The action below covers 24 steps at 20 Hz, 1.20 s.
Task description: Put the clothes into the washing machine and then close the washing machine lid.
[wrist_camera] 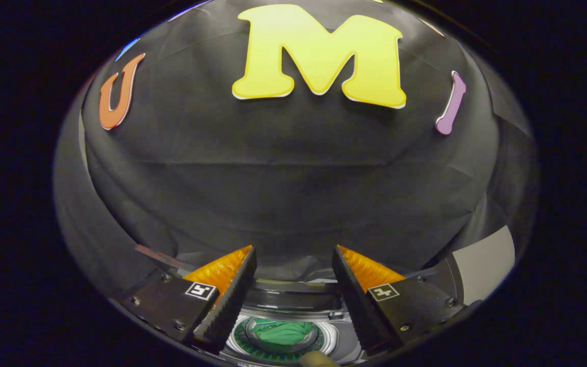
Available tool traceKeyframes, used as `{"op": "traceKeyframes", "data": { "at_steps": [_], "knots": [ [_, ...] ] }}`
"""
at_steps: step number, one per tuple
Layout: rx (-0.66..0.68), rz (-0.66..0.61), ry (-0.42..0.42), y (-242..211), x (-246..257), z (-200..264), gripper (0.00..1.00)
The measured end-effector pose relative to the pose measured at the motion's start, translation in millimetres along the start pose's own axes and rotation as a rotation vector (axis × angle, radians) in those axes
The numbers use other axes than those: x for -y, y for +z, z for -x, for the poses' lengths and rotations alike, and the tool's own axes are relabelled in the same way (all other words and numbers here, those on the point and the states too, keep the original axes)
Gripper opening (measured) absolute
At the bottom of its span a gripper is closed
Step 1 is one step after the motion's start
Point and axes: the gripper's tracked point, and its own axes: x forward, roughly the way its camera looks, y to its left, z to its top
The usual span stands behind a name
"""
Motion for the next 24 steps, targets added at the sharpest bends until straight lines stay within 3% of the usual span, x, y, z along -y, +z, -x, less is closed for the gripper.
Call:
{"op": "traceKeyframes", "data": {
  "at_steps": [6,24],
  "knots": [
    [-0.022,-0.086,0.032,-3,-5,-6,0.94],
    [0.097,-0.074,0.066,-43,-6,48,0.94]
  ]
}}
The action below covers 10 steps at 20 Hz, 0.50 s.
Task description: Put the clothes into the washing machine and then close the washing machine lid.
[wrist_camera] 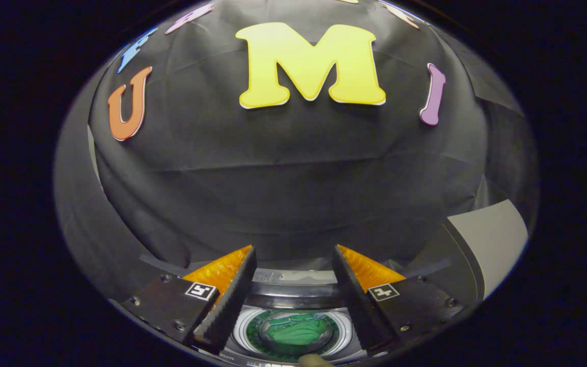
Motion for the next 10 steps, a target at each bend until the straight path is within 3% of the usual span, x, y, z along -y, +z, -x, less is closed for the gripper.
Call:
{"op": "traceKeyframes", "data": {
  "at_steps": [10],
  "knots": [
    [0.002,0.003,0.013,-34,-2,32,0.94]
  ]
}}
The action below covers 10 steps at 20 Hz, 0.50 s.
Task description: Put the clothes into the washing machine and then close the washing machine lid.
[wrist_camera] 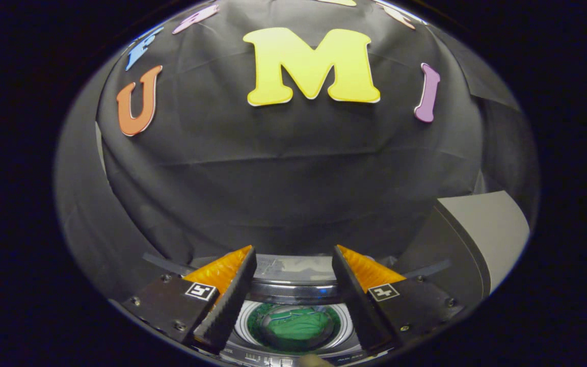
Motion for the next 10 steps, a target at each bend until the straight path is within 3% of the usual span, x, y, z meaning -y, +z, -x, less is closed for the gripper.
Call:
{"op": "traceKeyframes", "data": {
  "at_steps": [10],
  "knots": [
    [-0.144,-0.002,0.026,-80,-1,29,0.95]
  ]
}}
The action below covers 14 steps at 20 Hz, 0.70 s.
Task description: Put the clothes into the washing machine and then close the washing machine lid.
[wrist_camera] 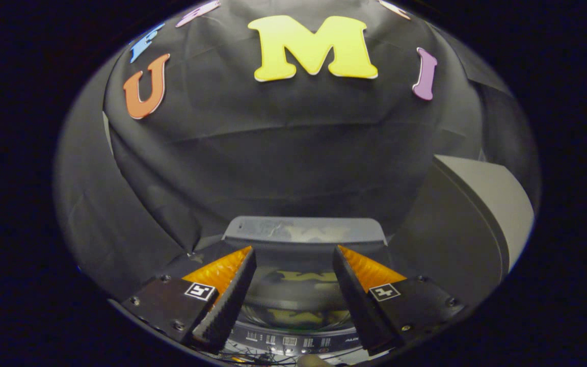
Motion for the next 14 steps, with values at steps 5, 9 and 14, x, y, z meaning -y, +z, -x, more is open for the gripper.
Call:
{"op": "traceKeyframes", "data": {
  "at_steps": [5,9,14],
  "knots": [
    [-0.051,0.022,0.006,-28,-4,6,0.95],
    [-0.038,0.038,0.007,-29,-6,16,0.95],
    [0.002,0.028,0.009,-24,2,41,0.95]
  ]
}}
